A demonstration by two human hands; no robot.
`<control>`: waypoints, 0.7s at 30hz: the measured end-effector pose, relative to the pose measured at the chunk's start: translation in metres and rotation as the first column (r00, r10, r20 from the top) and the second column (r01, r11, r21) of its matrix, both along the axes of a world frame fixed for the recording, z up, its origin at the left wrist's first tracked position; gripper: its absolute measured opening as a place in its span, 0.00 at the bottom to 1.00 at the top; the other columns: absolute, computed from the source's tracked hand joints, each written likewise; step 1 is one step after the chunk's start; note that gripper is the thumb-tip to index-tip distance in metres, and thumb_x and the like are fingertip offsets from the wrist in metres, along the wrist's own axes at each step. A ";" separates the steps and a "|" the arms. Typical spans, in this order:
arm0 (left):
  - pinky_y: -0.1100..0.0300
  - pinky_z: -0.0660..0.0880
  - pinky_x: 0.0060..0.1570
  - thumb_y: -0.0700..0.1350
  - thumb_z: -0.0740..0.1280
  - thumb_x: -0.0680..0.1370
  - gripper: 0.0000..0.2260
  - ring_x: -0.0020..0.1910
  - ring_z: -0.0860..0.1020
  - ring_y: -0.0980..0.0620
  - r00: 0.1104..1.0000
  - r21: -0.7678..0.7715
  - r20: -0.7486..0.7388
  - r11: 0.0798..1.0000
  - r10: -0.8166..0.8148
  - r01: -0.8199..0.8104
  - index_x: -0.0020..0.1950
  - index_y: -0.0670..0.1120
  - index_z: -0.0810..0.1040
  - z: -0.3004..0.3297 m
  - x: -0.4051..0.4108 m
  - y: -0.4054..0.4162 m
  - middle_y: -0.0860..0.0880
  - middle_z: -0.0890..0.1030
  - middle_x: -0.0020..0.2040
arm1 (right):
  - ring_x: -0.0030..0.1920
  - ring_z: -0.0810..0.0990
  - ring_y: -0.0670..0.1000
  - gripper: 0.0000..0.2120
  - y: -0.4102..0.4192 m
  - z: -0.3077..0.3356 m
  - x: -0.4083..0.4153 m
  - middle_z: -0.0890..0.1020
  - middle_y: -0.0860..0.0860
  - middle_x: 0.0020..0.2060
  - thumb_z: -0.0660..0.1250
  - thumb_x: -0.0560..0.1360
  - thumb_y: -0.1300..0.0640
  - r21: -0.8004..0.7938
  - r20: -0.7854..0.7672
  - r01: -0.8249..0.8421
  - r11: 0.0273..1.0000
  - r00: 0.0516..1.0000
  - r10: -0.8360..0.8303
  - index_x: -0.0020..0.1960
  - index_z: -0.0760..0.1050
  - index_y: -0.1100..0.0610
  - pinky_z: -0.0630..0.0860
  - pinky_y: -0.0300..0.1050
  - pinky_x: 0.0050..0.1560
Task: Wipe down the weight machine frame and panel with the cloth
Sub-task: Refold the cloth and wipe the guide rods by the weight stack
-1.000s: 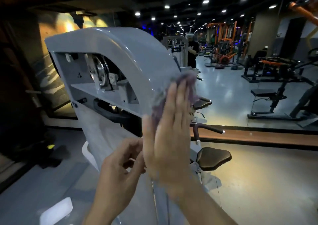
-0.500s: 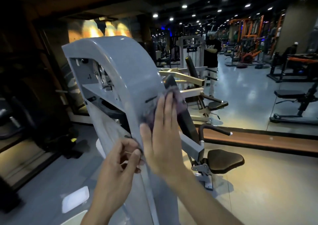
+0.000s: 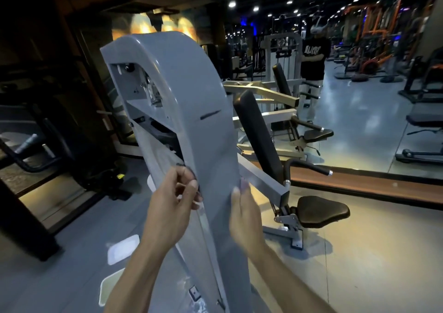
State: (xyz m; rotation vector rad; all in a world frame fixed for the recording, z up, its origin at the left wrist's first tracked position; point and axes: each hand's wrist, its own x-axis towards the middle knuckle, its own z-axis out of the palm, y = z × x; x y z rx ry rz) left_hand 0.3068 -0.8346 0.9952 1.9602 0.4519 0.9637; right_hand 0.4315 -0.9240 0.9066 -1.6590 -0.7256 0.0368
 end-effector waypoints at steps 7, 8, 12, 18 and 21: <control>0.56 0.79 0.39 0.37 0.63 0.84 0.07 0.39 0.82 0.48 0.999 -0.040 -0.048 0.999 0.015 -0.017 0.48 0.46 0.73 -0.010 0.002 0.004 0.47 0.82 0.38 | 0.51 0.79 0.45 0.20 0.005 0.094 0.021 0.80 0.44 0.50 0.49 0.87 0.46 0.157 0.075 -0.062 0.986 0.996 0.051 0.70 0.71 0.54 0.76 0.42 0.53; 0.57 0.79 0.38 0.37 0.63 0.84 0.06 0.39 0.82 0.48 0.998 -0.043 -0.060 0.999 0.020 -0.023 0.48 0.46 0.72 -0.014 0.002 0.005 0.47 0.83 0.38 | 0.50 0.80 0.46 0.21 0.003 0.066 0.019 0.81 0.44 0.50 0.49 0.87 0.45 0.100 0.046 -0.058 0.993 0.998 0.053 0.70 0.71 0.54 0.77 0.46 0.53; 0.57 0.79 0.37 0.36 0.62 0.84 0.07 0.38 0.82 0.48 0.995 -0.037 -0.088 0.998 0.048 -0.051 0.48 0.46 0.71 -0.025 0.003 0.008 0.49 0.82 0.37 | 0.65 0.79 0.50 0.22 -0.029 -0.066 -0.003 0.81 0.50 0.64 0.51 0.87 0.49 -0.124 -0.148 -0.098 0.987 0.986 0.080 0.77 0.69 0.54 0.74 0.45 0.65; 0.56 0.80 0.38 0.39 0.66 0.83 0.07 0.40 0.83 0.48 0.980 -0.044 -0.201 0.999 -0.003 -0.006 0.49 0.50 0.73 -0.054 -0.009 0.003 0.54 0.82 0.41 | 0.48 0.81 0.53 0.15 -0.081 -0.130 0.001 0.83 0.53 0.47 0.54 0.87 0.53 -0.150 -0.518 -0.039 0.988 0.854 -0.045 0.51 0.79 0.52 0.74 0.42 0.44; 0.55 0.79 0.39 0.40 0.66 0.83 0.08 0.40 0.83 0.49 0.971 -0.082 -0.237 0.997 -0.035 0.016 0.55 0.53 0.76 -0.083 -0.024 -0.006 0.52 0.82 0.46 | 0.50 0.81 0.57 0.15 -0.088 -0.138 0.007 0.84 0.60 0.51 0.55 0.87 0.53 -0.098 -0.623 0.047 0.994 0.776 -0.098 0.54 0.79 0.54 0.74 0.48 0.48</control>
